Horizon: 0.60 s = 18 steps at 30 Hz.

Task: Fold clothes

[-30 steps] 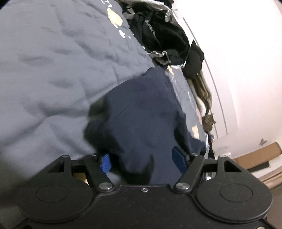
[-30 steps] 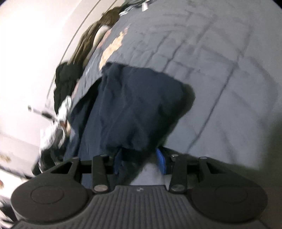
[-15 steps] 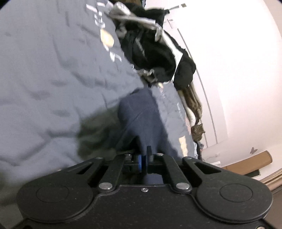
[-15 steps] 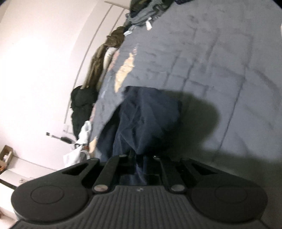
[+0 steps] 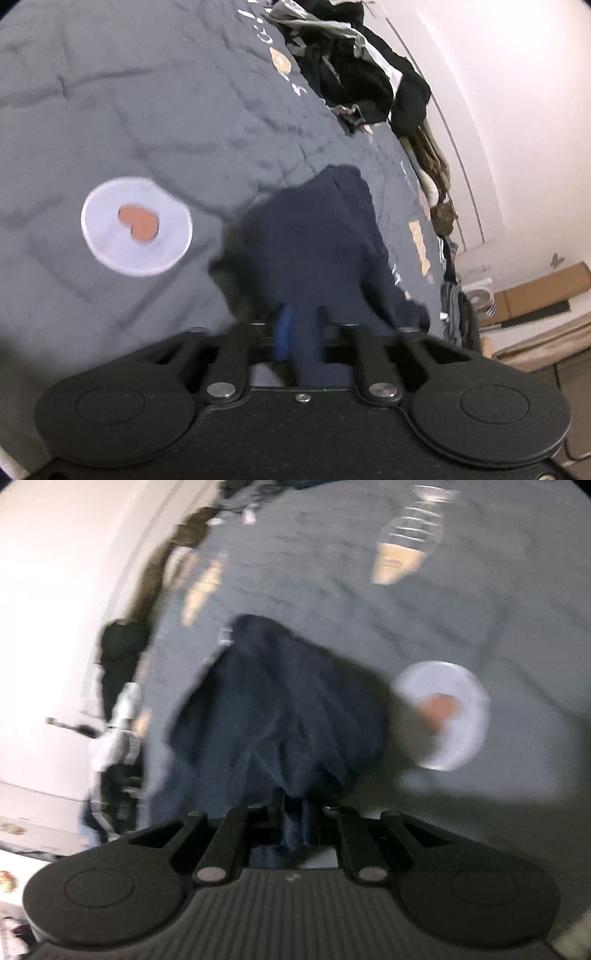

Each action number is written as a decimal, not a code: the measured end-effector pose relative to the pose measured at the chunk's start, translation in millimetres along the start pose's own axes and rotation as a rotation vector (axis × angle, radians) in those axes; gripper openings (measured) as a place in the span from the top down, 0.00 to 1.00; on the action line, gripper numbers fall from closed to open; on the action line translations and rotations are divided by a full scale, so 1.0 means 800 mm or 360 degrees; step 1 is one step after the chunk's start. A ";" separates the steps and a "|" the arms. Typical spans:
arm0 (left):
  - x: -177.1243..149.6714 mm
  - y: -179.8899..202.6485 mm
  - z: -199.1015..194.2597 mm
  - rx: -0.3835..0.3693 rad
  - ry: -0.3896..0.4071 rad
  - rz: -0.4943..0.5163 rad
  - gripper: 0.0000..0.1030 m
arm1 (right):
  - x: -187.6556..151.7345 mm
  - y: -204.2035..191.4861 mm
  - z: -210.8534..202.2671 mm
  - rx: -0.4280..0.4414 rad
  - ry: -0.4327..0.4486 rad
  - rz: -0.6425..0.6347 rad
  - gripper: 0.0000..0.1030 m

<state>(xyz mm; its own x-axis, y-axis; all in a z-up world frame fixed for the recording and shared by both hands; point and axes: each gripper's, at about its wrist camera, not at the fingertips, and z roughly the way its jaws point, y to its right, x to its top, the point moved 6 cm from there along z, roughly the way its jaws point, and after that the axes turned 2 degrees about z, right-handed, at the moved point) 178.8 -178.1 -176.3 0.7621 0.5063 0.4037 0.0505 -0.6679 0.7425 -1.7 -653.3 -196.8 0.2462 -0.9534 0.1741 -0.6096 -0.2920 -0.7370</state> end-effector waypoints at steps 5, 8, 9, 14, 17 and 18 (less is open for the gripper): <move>-0.016 0.001 0.001 0.0062 -0.0003 0.0126 0.46 | -0.003 -0.002 -0.026 -0.0085 0.0105 -0.0178 0.79; -0.021 -0.007 0.005 0.0050 -0.0012 0.0065 0.45 | -0.001 -0.011 -0.047 -0.0119 0.0223 -0.0329 0.72; -0.022 -0.011 0.006 0.0042 -0.0015 0.0032 0.44 | 0.002 -0.013 -0.053 -0.0135 0.0263 -0.0384 0.71; -0.028 -0.028 0.016 0.0002 -0.0033 -0.0128 0.43 | 0.015 0.001 -0.041 -0.0085 0.0230 -0.0306 0.66; -0.044 -0.038 0.043 -0.0037 -0.0058 -0.0206 0.43 | 0.001 0.018 -0.028 -0.0007 0.0168 -0.0186 0.66; -0.045 -0.040 0.053 -0.0048 -0.0052 -0.0232 0.43 | -0.005 0.023 -0.022 0.0023 0.0148 -0.0150 0.66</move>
